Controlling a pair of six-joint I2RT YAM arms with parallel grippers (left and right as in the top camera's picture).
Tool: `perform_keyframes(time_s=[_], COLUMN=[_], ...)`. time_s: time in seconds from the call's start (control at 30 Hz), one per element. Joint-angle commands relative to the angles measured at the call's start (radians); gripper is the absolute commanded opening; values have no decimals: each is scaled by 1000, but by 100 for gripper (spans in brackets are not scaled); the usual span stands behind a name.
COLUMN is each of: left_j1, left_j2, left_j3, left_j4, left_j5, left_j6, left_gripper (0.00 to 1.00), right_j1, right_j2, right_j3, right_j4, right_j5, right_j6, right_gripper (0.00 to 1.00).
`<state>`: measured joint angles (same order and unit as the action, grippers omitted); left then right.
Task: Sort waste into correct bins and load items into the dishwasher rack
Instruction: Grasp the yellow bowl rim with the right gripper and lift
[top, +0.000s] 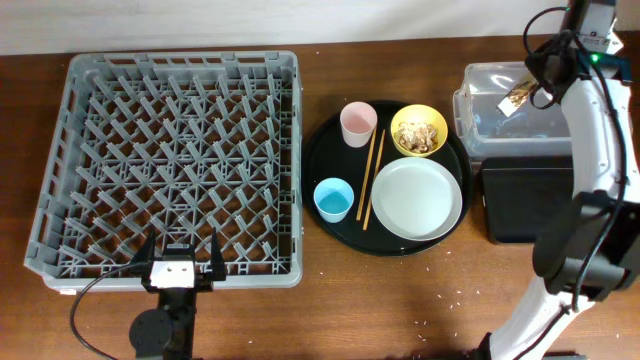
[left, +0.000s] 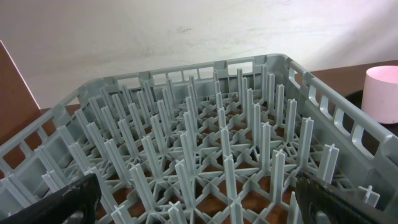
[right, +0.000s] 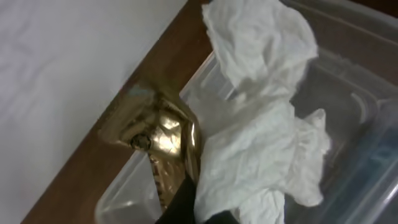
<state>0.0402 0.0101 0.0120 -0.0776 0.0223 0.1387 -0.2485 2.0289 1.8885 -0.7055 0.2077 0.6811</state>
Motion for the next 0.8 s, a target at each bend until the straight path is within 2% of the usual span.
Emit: perform_keyframes(time_s=[0.0,0.03,0.1,0.17,0.2,0.27,0.33,0.37,0.4,0.53,0.6,0.7,0.77], left_j1=[-5,-5,-5,-5,-5,-5,-5,-5,-5,-5,-5,-5,-5], left_j2=[-5,-5,-5,-5,-5,-5,-5,-5,-5,-5,-5,-5,-5], left_j3=[-3,-3,-3,-3,-3,-3,-3,-3,-3,-3,-3,-3,-3], left_j4=[-4,-4,-4,-4,-4,-4,-4,-4,-4,-4,-4,-4,-4], left_j5=[-1,-1,-1,-1,-1,-1,-1,-1,-1,-1,-1,-1,-1], left_j6=[13,13,13,13,13,13,13,13,13,13,13,13,13], left_gripper=[100,100,100,100,100,100,100,100,100,100,100,100,100], right_j1=[-2,-2,-1,0,0,1,45,72,135,356,423,473,469], right_j2=[2,-3,-45,-95,-136,-212,-258,-259,-253,-180,-128,-29,19], right_j3=[8,8,11,13,13,13,13,13,11,5,-14,-50,-50], right_j4=[31,56,90,84,59,-35,-177,-212,-267,-370,-388,-391,-385], right_j5=[55,50,-51,-169,-294,-551,-643,-642,-625,-242,-221,-213,-206], right_j6=[4,-15,-176,-272,-335,-401,-401,-415,-488,-586,-680,-843,-875], right_gripper=[59,85,96,96,96,90,81,80,78,77,76,68,68])
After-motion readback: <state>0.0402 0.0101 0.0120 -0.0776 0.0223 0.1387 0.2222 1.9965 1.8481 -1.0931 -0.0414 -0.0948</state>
